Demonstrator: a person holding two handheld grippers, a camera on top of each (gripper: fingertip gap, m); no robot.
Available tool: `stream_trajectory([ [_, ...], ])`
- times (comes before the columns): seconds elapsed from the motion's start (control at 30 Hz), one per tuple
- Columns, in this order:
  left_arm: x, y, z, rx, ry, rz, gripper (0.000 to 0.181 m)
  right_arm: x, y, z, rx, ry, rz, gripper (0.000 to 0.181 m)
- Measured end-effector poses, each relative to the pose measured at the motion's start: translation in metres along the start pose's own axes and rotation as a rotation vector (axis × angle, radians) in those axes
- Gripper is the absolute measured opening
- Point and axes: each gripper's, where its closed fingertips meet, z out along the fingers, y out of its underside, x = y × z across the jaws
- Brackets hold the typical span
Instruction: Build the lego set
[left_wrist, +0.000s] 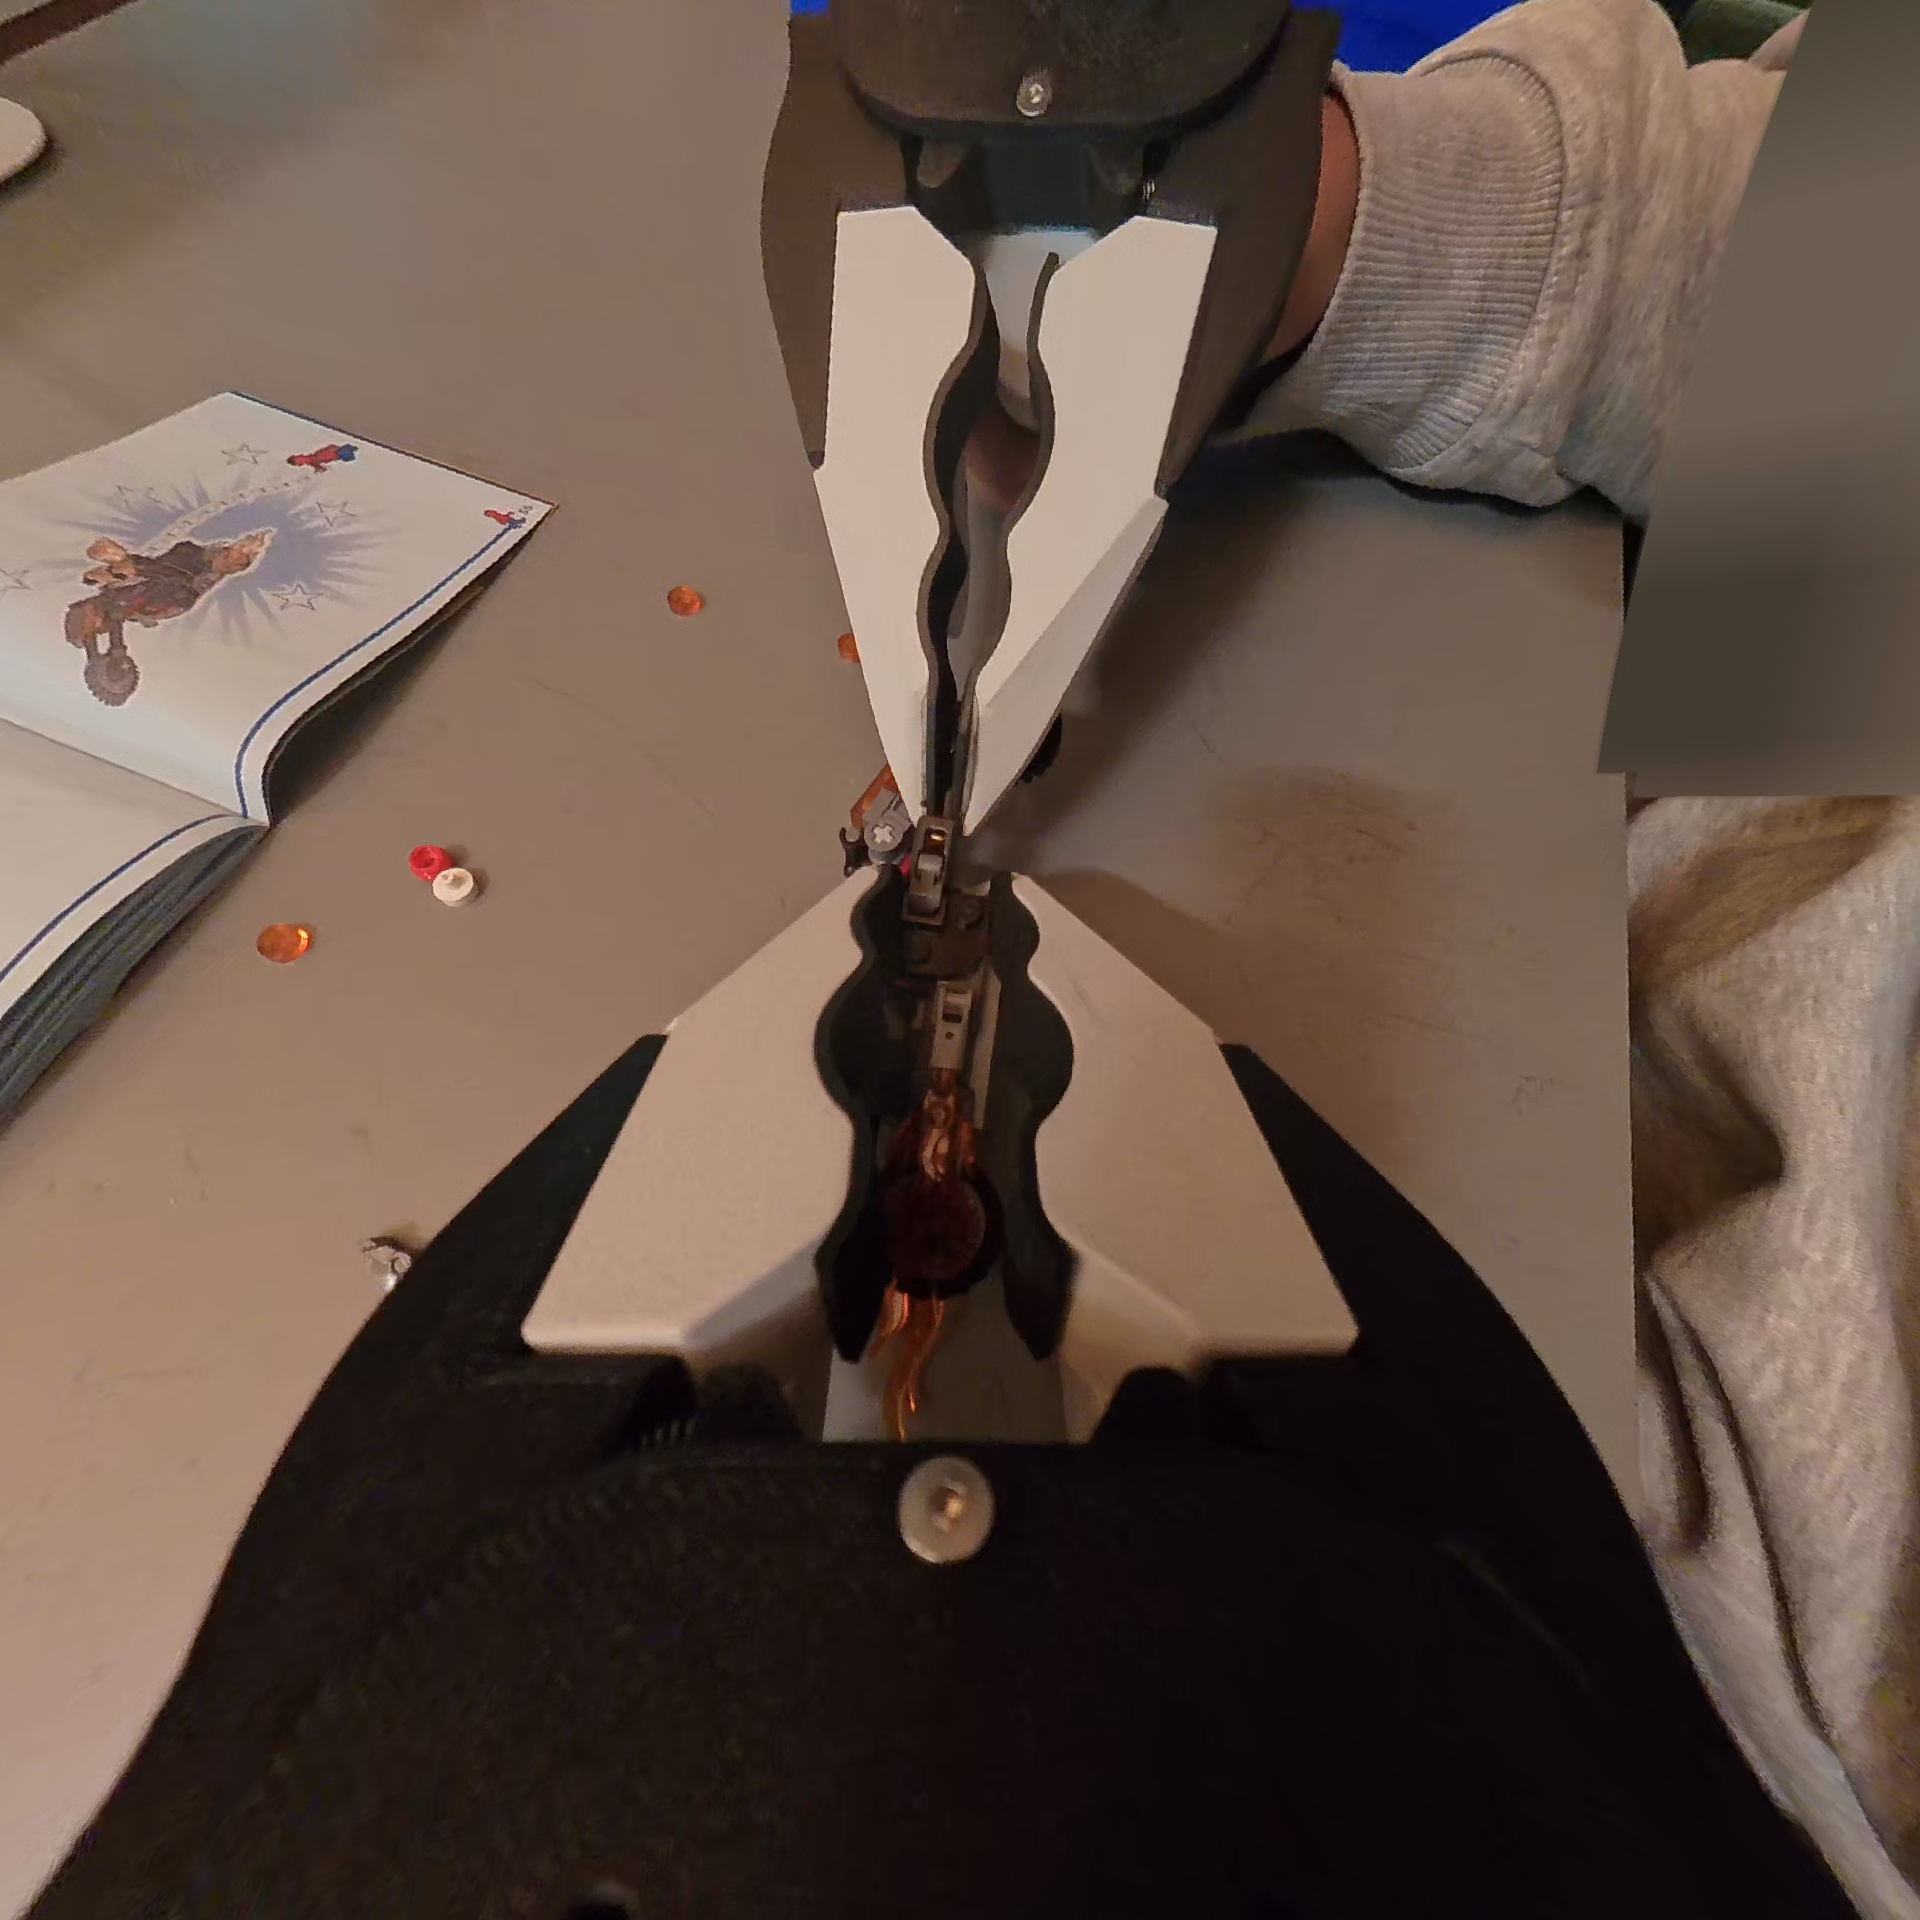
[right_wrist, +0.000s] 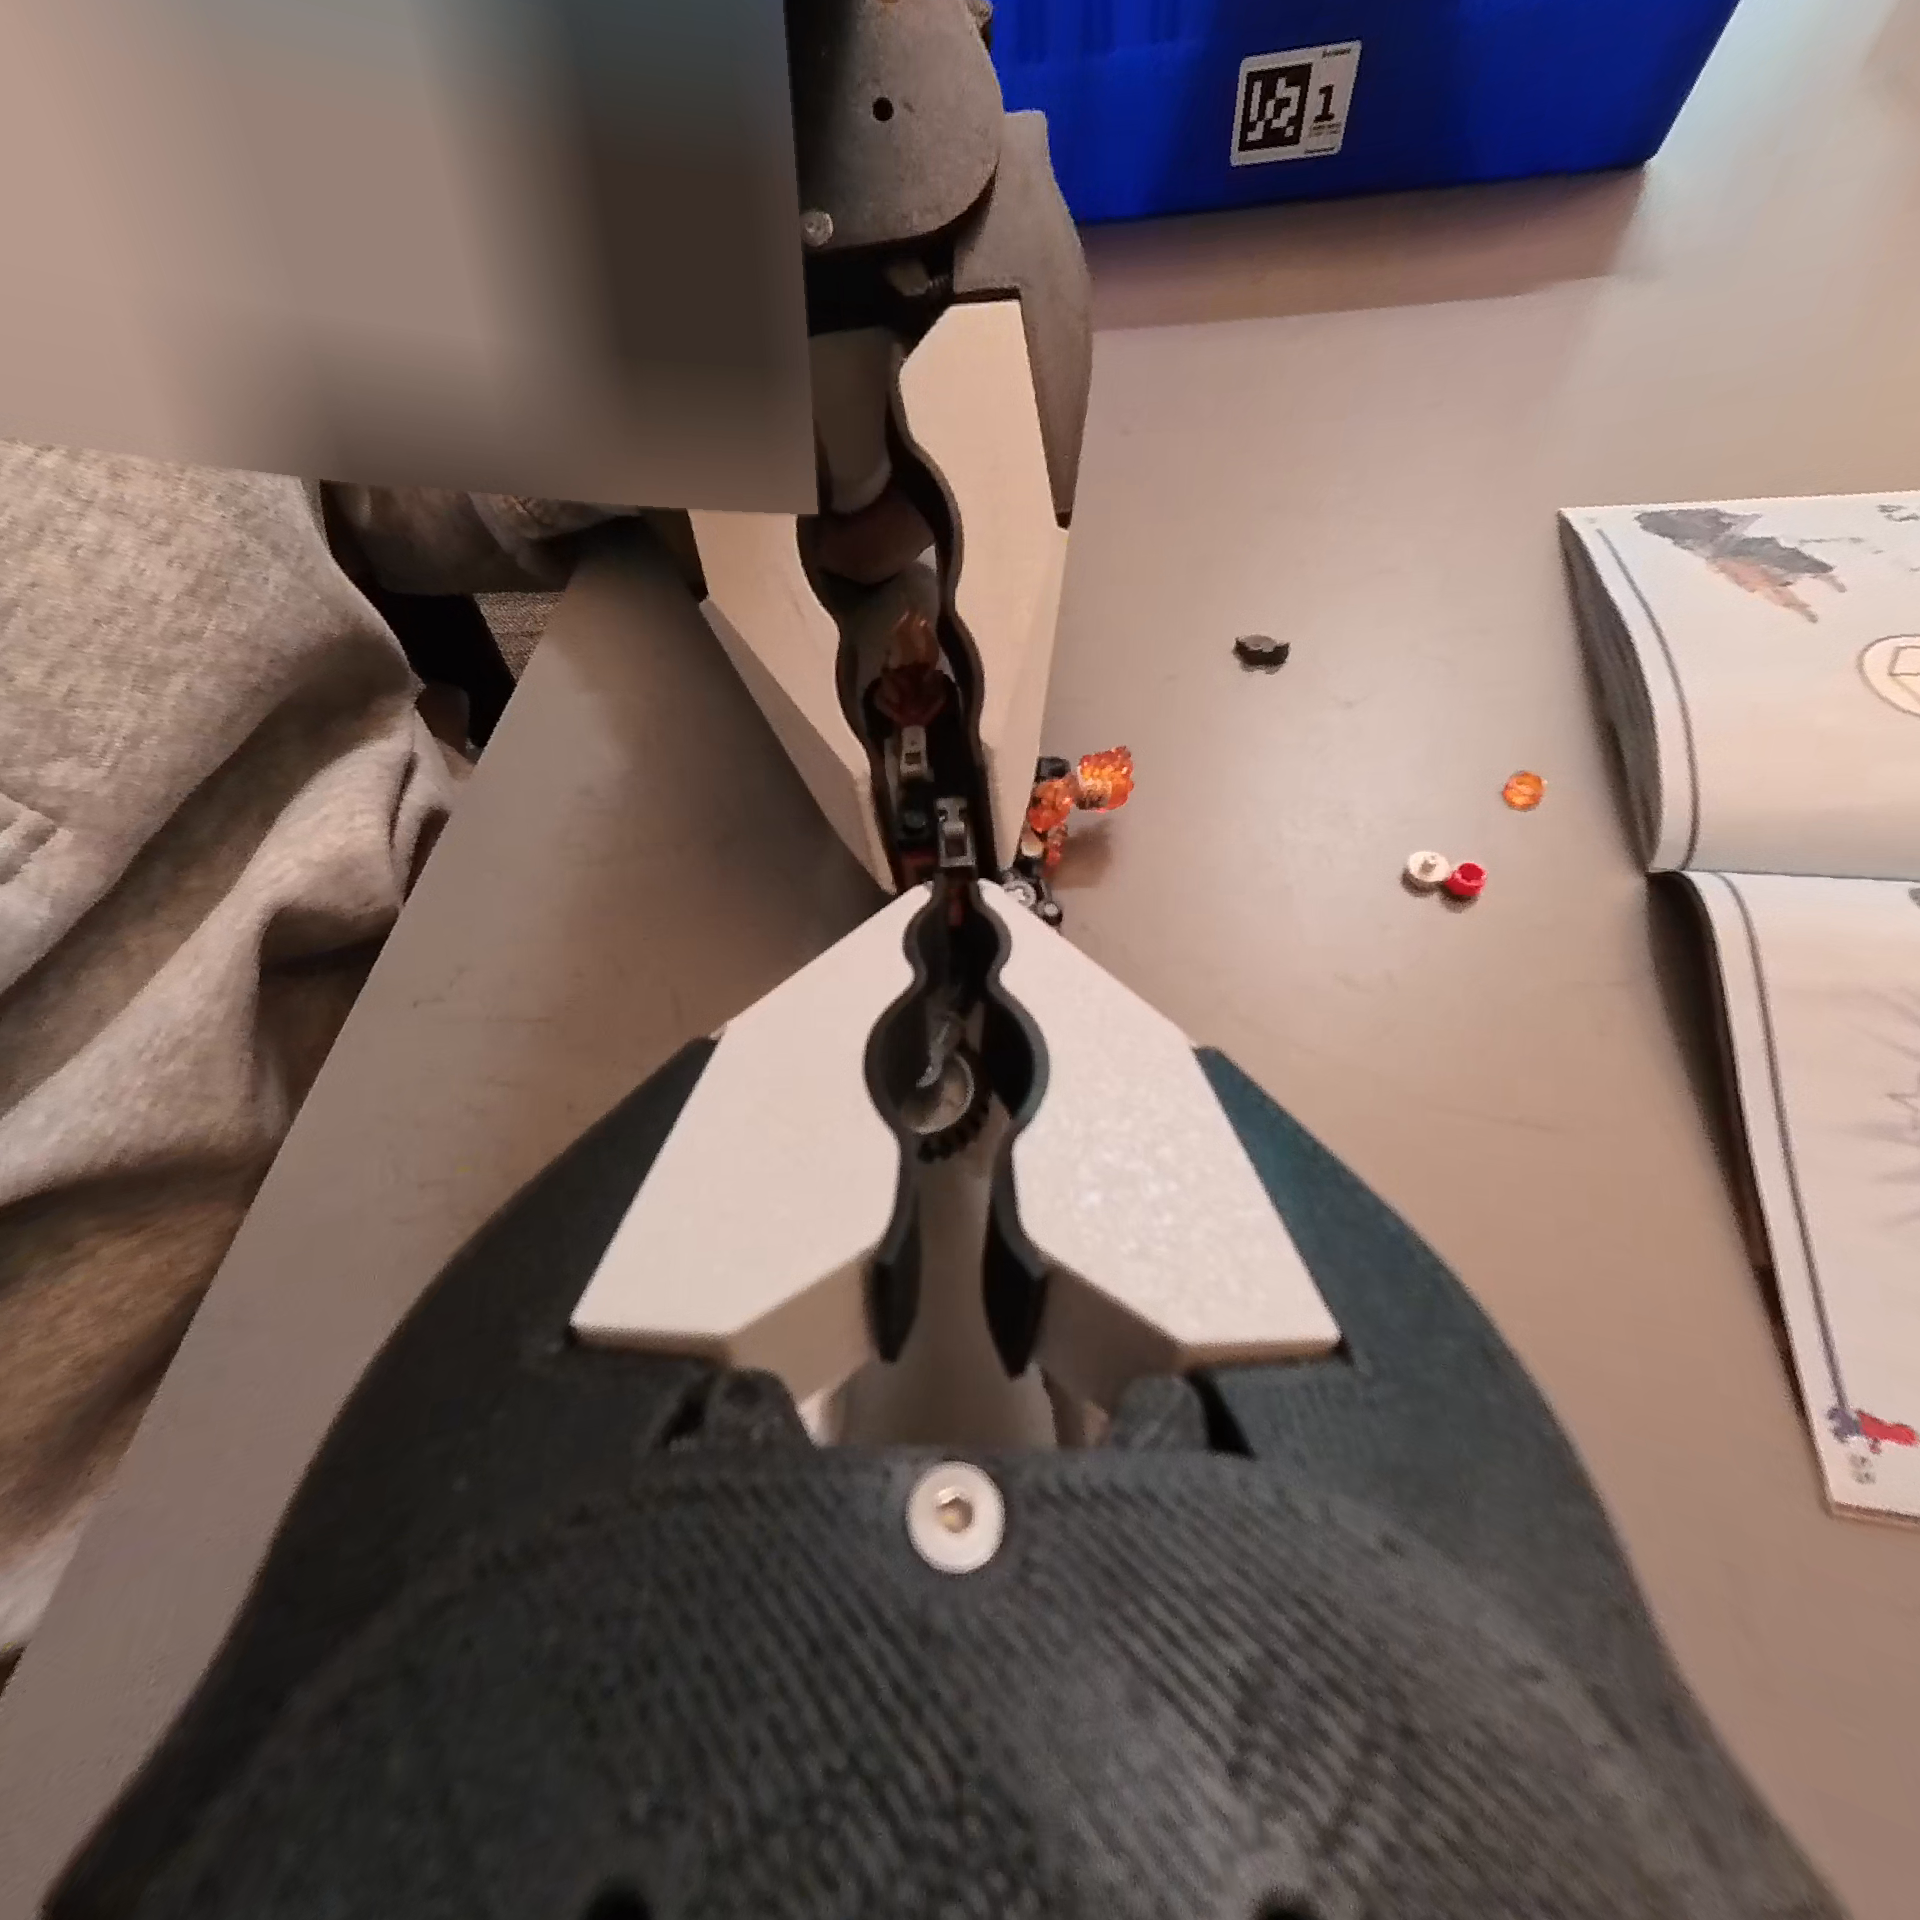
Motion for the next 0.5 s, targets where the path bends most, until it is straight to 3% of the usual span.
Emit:
stream_trajectory([
  [0.33, -0.0014, 0.0000, -0.0001, 0.001, -0.010, -0.003, 0.016, 0.0023, -0.0006, 0.0005, 0.002, 0.012, 0.021, 0.000],
  [0.5, -0.0025, 0.0002, 0.0002, -0.001, -0.035, 0.014, 0.016, 0.0044, -0.0002, 0.0007, -0.041, 0.120, 0.149, 0.000],
])
